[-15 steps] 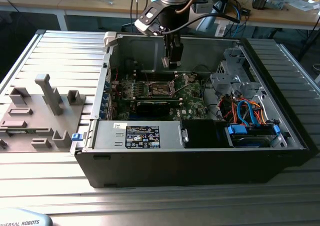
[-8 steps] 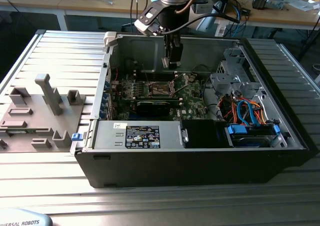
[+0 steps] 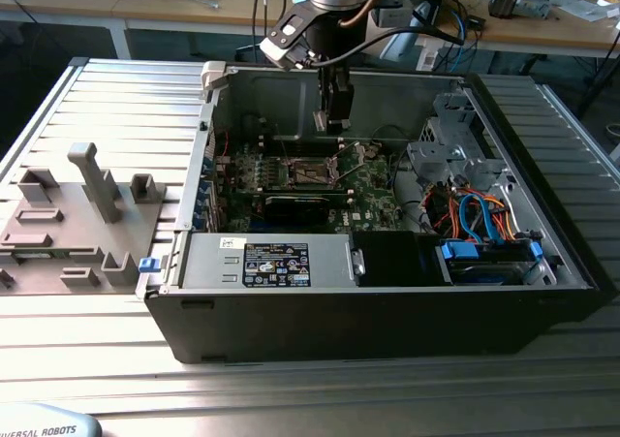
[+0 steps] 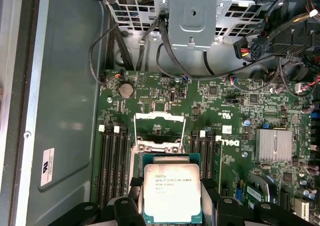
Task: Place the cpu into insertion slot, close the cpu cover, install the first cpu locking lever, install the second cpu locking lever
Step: 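Place the cpu into insertion slot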
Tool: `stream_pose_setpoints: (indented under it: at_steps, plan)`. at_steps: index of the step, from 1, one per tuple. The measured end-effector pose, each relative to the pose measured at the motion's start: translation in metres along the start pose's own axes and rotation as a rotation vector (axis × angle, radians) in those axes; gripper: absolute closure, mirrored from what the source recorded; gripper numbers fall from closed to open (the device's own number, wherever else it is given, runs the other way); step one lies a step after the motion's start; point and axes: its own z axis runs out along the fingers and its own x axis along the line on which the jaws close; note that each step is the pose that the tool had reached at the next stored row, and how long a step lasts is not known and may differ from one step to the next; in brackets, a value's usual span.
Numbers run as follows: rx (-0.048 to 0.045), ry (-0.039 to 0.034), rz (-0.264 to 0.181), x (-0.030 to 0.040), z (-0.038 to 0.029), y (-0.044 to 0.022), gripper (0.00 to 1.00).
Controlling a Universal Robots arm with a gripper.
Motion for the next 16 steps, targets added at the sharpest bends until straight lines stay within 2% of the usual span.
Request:
stream_pose_setpoints:
  at_steps: [16]
  plan:
    - [-0.0001,-0.0009,0.013,0.0000,0.0008,-0.0001,0.46]
